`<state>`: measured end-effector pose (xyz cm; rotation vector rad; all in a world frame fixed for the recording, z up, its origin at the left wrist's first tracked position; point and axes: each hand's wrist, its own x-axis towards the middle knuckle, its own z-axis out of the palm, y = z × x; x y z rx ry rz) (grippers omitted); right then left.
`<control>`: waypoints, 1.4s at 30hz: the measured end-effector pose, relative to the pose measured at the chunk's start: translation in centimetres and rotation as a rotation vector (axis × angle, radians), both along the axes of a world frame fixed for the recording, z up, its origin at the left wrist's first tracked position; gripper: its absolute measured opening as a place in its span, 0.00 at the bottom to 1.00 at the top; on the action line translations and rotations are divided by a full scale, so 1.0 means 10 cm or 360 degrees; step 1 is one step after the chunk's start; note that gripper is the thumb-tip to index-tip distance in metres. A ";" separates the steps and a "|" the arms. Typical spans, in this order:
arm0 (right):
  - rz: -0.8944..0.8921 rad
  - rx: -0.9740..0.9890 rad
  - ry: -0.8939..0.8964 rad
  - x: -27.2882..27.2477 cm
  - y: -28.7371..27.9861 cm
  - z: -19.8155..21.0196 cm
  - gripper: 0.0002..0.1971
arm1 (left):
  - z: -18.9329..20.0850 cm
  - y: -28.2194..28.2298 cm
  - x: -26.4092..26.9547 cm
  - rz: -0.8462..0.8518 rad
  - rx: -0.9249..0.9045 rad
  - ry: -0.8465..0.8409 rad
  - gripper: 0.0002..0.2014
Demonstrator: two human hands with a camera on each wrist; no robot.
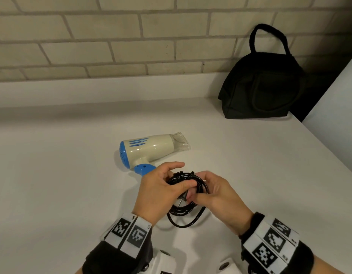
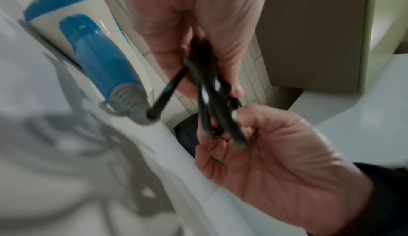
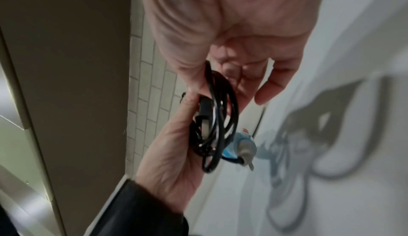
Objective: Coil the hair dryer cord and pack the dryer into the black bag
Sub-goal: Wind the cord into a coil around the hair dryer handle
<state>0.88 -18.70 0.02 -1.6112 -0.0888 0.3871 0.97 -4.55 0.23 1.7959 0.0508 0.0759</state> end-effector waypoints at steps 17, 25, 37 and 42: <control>-0.0314 -0.0086 -0.0294 0.10 0.17 -0.02 0.14 | -0.08 0.13 -0.12 -0.0131 -0.0418 0.0325 0.32; -0.0208 -0.0370 -0.0636 0.07 0.10 -0.02 0.22 | -0.01 0.19 -0.09 -0.0210 -0.0592 0.0421 0.33; 0.0511 -0.1425 -0.1632 0.18 -0.03 0.37 0.18 | 0.12 0.23 -0.06 -0.0401 -0.0824 0.0470 0.26; 0.0191 -0.0700 -0.1700 0.23 -0.10 0.23 0.10 | 0.15 0.25 -0.06 -0.0379 -0.0744 0.0289 0.28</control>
